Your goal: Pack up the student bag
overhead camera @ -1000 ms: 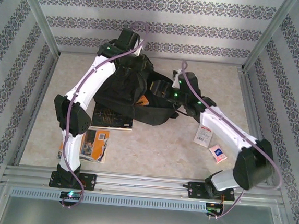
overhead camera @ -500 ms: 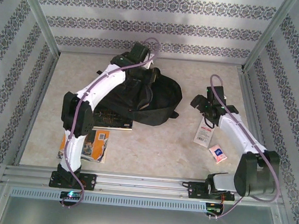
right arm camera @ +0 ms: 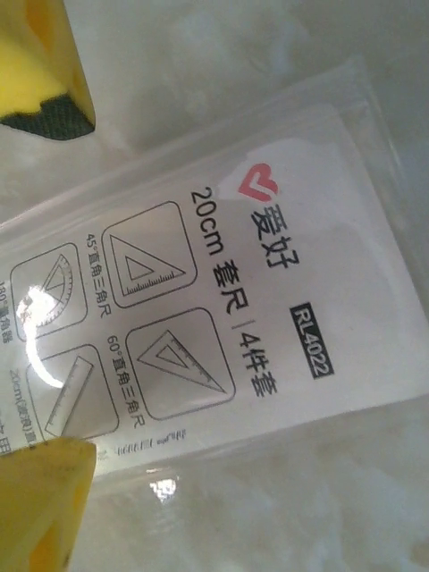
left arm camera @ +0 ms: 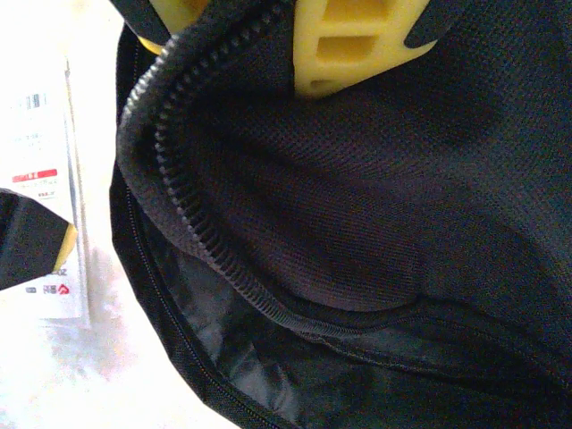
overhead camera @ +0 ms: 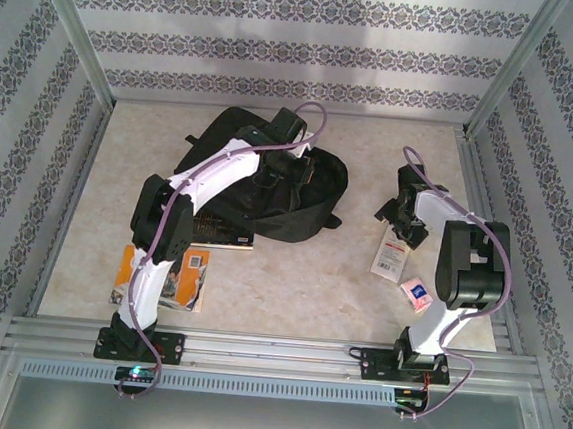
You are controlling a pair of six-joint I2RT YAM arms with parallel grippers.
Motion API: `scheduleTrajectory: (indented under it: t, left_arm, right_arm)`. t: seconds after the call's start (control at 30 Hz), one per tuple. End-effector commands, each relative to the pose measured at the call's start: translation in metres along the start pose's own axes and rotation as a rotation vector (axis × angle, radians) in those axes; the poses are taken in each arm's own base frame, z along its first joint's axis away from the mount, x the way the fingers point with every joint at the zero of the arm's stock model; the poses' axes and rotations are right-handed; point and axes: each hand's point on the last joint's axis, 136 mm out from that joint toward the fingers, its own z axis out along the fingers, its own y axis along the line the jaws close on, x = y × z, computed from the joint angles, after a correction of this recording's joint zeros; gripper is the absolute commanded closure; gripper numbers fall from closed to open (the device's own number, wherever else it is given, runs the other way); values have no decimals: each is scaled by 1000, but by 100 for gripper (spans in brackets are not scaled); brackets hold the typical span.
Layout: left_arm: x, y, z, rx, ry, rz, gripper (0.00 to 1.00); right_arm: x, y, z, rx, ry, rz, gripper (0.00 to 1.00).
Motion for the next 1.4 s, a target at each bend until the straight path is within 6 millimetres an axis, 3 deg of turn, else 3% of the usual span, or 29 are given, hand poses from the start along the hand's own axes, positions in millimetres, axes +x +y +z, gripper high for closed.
scheduleTrajectory:
  t: [0.0, 0.13, 0.3, 0.6, 0.83, 0.93, 1.03, 1.1, 1.23, 1.37]
  left_arm:
    - [4, 7, -13, -46, 16, -2, 91]
    - [0, 7, -20, -61, 2, 9, 84]
    - [-3, 8, -26, -78, -8, 16, 82]
    - [-1, 8, -36, -94, -8, 25, 82]
    - [2, 8, -39, -96, 3, 31, 82]
    - [12, 5, -30, -56, 36, -1, 77]
    - [22, -1, -24, -24, 63, -20, 67]
    - [23, -7, -26, -9, 60, -22, 64]
    - [20, -27, -48, 42, 16, -18, 51]
    - [24, -51, -69, 67, -26, 22, 44]
  right_arm:
    - [29, 3, 8, -23, 94, 7, 21]
    - [52, 11, 4, -32, 127, -35, 28]
    - [81, 22, -5, -119, 185, -8, 33]
    - [154, 39, -16, -203, 309, -41, 40]
    - [168, 41, -34, -241, 289, -123, 54]
    - [168, 46, -38, -272, 284, -187, 60]
    - [170, 53, -42, -322, 295, -261, 58]
    - [172, 57, -46, -360, 294, -297, 51]
    - [166, 61, -61, -459, 245, -342, 24]
    - [151, 52, -75, -526, 161, -318, 18]
